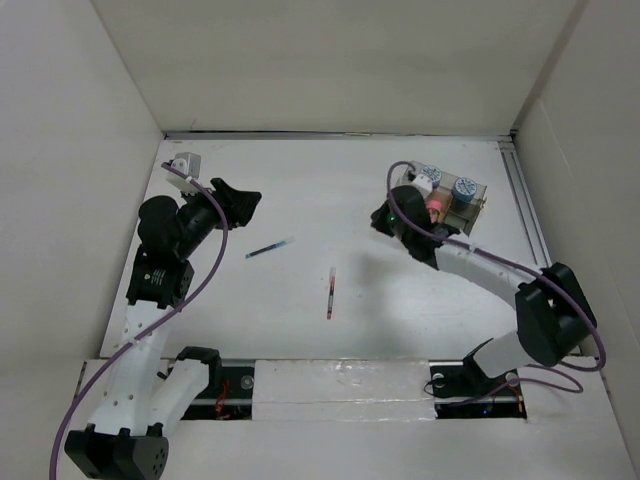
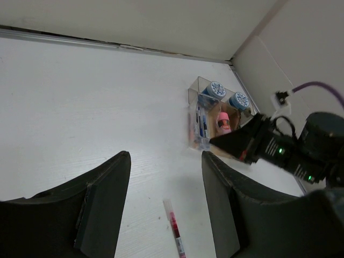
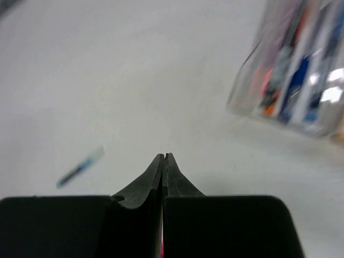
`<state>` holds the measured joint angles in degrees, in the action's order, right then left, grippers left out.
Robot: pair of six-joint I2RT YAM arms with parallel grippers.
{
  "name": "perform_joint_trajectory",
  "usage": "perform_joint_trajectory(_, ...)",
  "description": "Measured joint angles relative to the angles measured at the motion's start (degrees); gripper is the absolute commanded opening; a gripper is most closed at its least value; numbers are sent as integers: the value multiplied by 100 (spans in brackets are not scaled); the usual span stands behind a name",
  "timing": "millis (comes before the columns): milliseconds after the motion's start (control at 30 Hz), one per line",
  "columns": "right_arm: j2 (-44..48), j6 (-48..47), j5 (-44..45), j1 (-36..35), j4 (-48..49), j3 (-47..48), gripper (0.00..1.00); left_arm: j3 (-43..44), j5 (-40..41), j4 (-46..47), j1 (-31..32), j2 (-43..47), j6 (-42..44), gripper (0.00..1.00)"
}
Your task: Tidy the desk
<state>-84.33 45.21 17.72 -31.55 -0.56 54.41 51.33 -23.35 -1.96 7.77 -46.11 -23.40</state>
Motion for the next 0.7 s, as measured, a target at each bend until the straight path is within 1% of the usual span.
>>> perform_joint_trajectory(33,-20,-22,-2,-284,-2,-85,6,2,2,0,0,0,0,52)
perform_joint_trajectory(100,-133,-50,-28,-850,-72,-254,23,2,2,0,0,0,0,52)
perform_joint_trajectory(133,-199,-59,-35,-1078,-144,-319,39,2,2,0,0,0,0,52)
perform_joint_trajectory(167,-275,-70,-46,-1305,-234,-369,45,2,0,-2,0,0,0,52)
perform_joint_trajectory(200,-358,-144,-46,-1517,-339,-389,48,2,0,0,0,0,0,52)
perform_joint_trajectory(300,-562,-280,-31,-1971,-492,-387,50,0,2,0,0,0,0,52)
perform_joint_trajectory(367,-680,-337,-11,-2199,-603,-315,49,0,2,0,0,4,0,52)
perform_joint_trajectory(500,-1134,-363,74,-2374,-761,109,47,0,4,-2,0,26,0,52)
perform_joint_trajectory(567,-1375,-361,131,-2365,-776,254,44,0,7,-2,0,42,0,52)
perform_joint_trajectory(600,-1480,-361,155,-2365,-782,280,41,0,7,-2,0,55,0,52)
perform_joint_trajectory(633,-1580,-361,190,-2361,-796,286,37,0,4,-2,0,66,0,52)
perform_joint_trajectory(700,-1755,-343,275,-2358,-789,319,32,0,11,-4,0,101,0,52)
